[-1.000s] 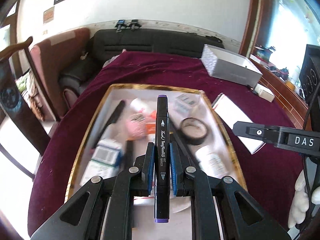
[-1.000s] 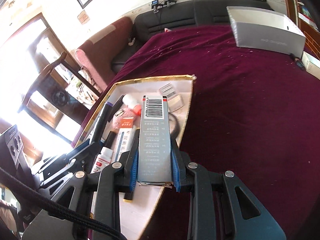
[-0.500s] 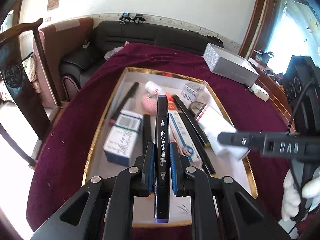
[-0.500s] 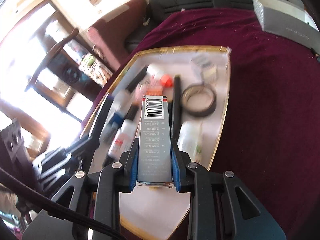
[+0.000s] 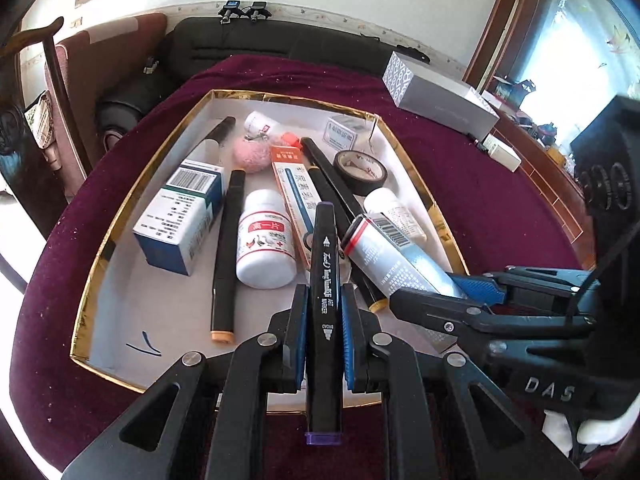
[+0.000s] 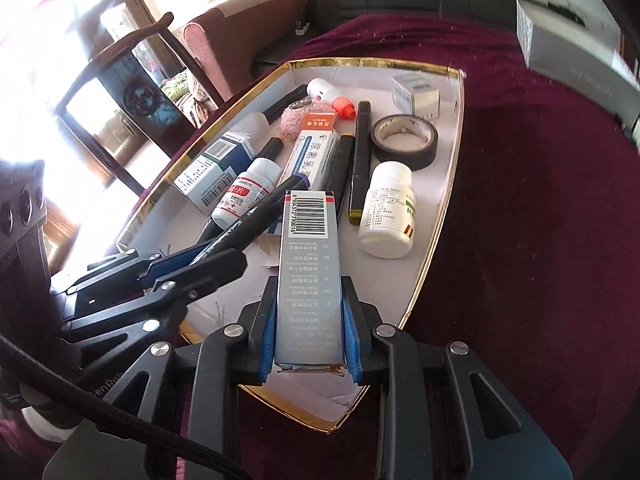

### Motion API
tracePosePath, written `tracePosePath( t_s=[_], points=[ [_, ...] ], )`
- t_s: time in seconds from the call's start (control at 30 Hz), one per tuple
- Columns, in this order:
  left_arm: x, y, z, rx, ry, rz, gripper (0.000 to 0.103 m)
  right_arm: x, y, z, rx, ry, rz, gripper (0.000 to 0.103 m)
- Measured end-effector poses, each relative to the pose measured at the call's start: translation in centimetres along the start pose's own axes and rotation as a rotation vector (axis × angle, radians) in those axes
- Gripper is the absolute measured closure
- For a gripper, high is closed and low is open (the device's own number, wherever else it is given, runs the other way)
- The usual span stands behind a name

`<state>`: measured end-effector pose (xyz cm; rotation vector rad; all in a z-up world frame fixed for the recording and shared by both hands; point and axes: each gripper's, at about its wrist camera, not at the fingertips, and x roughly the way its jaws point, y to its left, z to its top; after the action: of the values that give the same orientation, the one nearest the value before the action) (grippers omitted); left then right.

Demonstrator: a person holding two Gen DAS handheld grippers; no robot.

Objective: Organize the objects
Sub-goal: 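Carry the marker to the tray while the right gripper carries the barcode box there, then lower the marker and box into the tray and open both grippers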

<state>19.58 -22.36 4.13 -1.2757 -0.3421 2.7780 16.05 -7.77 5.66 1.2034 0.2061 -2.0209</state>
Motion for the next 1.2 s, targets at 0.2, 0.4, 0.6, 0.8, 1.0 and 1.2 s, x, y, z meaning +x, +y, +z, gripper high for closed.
tracePosePath(
  t_s=[0.2, 0.4, 0.6, 0.8, 1.0, 1.2],
  points=[
    [0.4, -0.3, -0.4, 0.016, 0.008, 0.029, 0.091, 0.3, 0.0, -0.2, -0.009, -0.011, -0.043, 0.077],
    [0.3, -0.3, -0.3, -0.009, 0.006, -0.006, 0.074, -1.1, -1.4, 0.2, 0.060, -0.059, -0.040, 0.068],
    [0.0, -1.6, -0.1, -0.013, 0.011, -0.085, 0.046, -2.8, -2.9, 0.6, 0.133, -0.131, -0.026, 0.051],
    [-0.7, -2.0, 0.1, -0.035, 0.010, -0.157, 0.046, -4.3, -5.2, 0.6, 0.234, -0.188, 0.009, 0.046],
    [-2.2, -0.5, 0.9, -0.080, -0.057, -0.100, 0.046, -5.0, -7.6, 0.2, 0.324, -0.218, 0.016, 0.044],
    [-2.9, 1.1, 1.4, -0.136, -0.116, -0.021, 0.038, -4.7, -8.3, -0.3, 0.353, -0.209, 0.048, 0.043]
  ],
)
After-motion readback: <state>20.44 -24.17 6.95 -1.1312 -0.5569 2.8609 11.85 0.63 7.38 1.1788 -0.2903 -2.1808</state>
